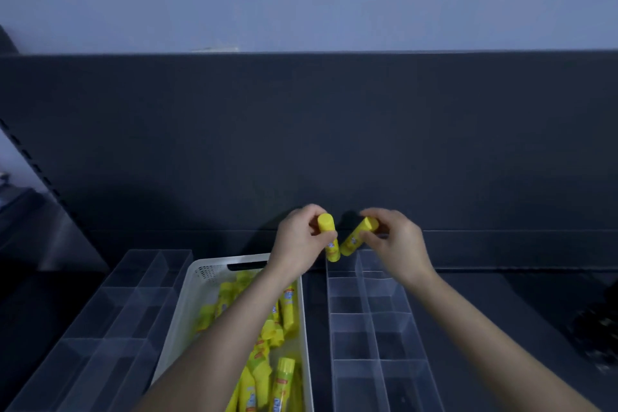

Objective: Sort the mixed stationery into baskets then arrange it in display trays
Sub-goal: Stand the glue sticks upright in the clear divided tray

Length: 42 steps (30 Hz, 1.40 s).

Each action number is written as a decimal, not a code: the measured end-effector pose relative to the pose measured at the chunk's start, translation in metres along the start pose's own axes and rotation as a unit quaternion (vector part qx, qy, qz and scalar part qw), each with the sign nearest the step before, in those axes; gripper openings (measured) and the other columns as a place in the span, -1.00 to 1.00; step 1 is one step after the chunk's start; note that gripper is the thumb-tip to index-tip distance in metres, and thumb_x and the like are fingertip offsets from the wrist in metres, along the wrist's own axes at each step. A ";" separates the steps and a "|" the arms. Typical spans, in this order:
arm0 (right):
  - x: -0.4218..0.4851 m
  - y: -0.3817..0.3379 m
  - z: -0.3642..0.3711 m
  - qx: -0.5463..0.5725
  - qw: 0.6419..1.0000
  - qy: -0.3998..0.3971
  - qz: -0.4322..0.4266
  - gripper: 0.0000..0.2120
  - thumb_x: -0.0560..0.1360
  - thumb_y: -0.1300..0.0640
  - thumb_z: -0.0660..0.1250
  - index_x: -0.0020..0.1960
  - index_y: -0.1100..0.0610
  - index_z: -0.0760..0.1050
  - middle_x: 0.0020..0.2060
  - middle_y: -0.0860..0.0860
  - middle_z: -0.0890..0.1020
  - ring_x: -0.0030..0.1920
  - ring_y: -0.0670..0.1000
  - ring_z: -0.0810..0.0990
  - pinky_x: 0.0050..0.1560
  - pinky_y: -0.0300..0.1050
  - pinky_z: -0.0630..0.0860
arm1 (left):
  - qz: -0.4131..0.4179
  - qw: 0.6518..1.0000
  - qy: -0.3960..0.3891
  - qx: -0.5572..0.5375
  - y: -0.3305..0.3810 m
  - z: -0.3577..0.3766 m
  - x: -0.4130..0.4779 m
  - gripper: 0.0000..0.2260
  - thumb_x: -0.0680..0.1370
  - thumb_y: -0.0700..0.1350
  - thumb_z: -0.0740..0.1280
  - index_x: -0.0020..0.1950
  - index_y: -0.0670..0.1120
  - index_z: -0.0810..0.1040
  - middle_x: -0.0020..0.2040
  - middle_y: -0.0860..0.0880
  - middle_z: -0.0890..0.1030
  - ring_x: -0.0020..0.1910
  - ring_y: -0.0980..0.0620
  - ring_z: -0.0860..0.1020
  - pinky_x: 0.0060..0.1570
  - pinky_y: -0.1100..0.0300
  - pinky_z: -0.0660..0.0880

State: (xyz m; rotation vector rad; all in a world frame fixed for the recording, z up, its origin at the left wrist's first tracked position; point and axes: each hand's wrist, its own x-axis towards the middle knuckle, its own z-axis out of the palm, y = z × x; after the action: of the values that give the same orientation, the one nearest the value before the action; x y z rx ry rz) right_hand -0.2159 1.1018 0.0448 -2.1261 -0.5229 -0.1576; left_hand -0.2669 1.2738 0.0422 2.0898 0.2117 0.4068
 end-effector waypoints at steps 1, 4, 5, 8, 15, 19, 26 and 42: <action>0.000 0.003 0.002 -0.007 1.000 -0.002 0.001 -0.69 0.42 0.27 0.41 0.15 0.08 0.56 -0.10 0.00 0.58 -0.10 -0.01 0.59 -0.01 -0.16 0.53 | -0.003 1.000 -0.008 0.015 -0.003 0.006 0.002 -0.81 0.38 -0.23 0.47 -0.11 -0.03 0.53 -0.13 -0.09 0.60 -0.20 -0.04 0.59 -0.11 0.05 0.55; 0.000 0.012 0.009 -0.024 0.999 -0.026 0.017 -0.70 0.41 0.29 0.39 0.12 0.11 0.51 -0.18 -0.02 0.61 -0.16 -0.02 0.60 -0.09 -0.15 0.54 | -0.013 0.998 -0.040 0.055 -0.014 0.022 0.007 -0.82 0.39 -0.23 0.46 -0.07 -0.05 0.55 -0.14 -0.08 0.61 -0.18 -0.05 0.59 -0.09 -0.01 0.54; 0.001 0.015 0.012 -0.031 0.999 -0.038 0.018 -0.74 0.42 0.30 0.37 0.08 0.11 0.51 -0.20 -0.02 0.62 -0.18 -0.02 0.60 -0.13 -0.14 0.55 | -0.010 0.996 -0.046 0.074 -0.017 0.026 0.008 -0.82 0.40 -0.23 0.46 -0.07 -0.05 0.55 -0.15 -0.06 0.61 -0.18 -0.04 0.59 -0.10 -0.01 0.54; 0.002 0.023 0.020 -0.052 0.997 -0.059 0.013 -0.78 0.42 0.34 0.33 0.03 0.14 0.54 -0.14 0.02 0.60 -0.15 0.01 0.58 -0.10 -0.09 0.55 | -0.001 0.990 -0.046 0.131 -0.024 0.036 0.010 -0.83 0.41 -0.22 0.44 -0.05 -0.06 0.56 -0.16 -0.02 0.60 -0.17 -0.02 0.57 -0.11 0.01 0.54; 0.000 0.035 0.034 -0.071 0.995 -0.062 0.009 -0.76 0.42 0.35 0.32 0.05 0.15 0.53 -0.10 0.01 0.55 -0.15 -0.02 0.53 -0.15 -0.22 0.48 | -0.005 0.979 -0.032 0.199 -0.031 0.052 0.005 -0.79 0.43 -0.20 0.40 -0.08 -0.08 0.39 -0.24 -0.05 0.56 -0.23 -0.10 0.55 -0.25 0.06 0.50; 0.000 0.037 0.037 -0.071 0.995 -0.062 0.012 -0.79 0.43 0.35 0.30 0.01 0.14 0.51 -0.13 0.00 0.52 -0.17 -0.01 0.52 -0.18 -0.22 0.46 | 0.007 0.979 -0.009 0.205 -0.035 0.053 0.005 -0.78 0.42 -0.20 0.43 -0.10 -0.10 0.39 -0.23 -0.01 0.49 -0.23 -0.06 0.51 -0.28 0.14 0.38; -0.005 0.021 0.033 -0.074 0.996 -0.041 -0.011 -0.62 0.44 0.35 0.32 0.25 0.20 0.46 0.10 0.11 0.53 0.06 0.08 0.55 0.07 -0.07 0.52 | -0.001 0.983 0.015 0.182 -0.036 0.042 -0.003 -0.71 0.39 -0.11 0.50 -0.03 -0.09 0.44 -0.07 0.01 0.52 -0.13 -0.03 0.55 -0.12 0.04 0.53; -0.047 -0.056 0.099 -0.056 0.983 -0.152 -0.087 -0.78 0.40 0.36 0.26 -0.03 0.20 0.59 -0.13 0.10 0.61 -0.11 0.09 0.56 -0.10 -0.15 0.44 | -0.099 0.912 -0.061 0.394 -0.089 -0.082 -0.062 -0.70 0.48 0.05 0.36 0.05 -0.15 0.52 0.02 -0.13 0.57 0.04 -0.11 0.55 -0.01 0.07 0.45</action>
State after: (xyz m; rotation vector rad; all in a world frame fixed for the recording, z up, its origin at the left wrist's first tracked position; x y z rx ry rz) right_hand -0.2907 1.1951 0.0162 -2.2252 -0.8995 0.0423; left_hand -0.3536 1.3670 -0.0066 2.8369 0.5854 0.0514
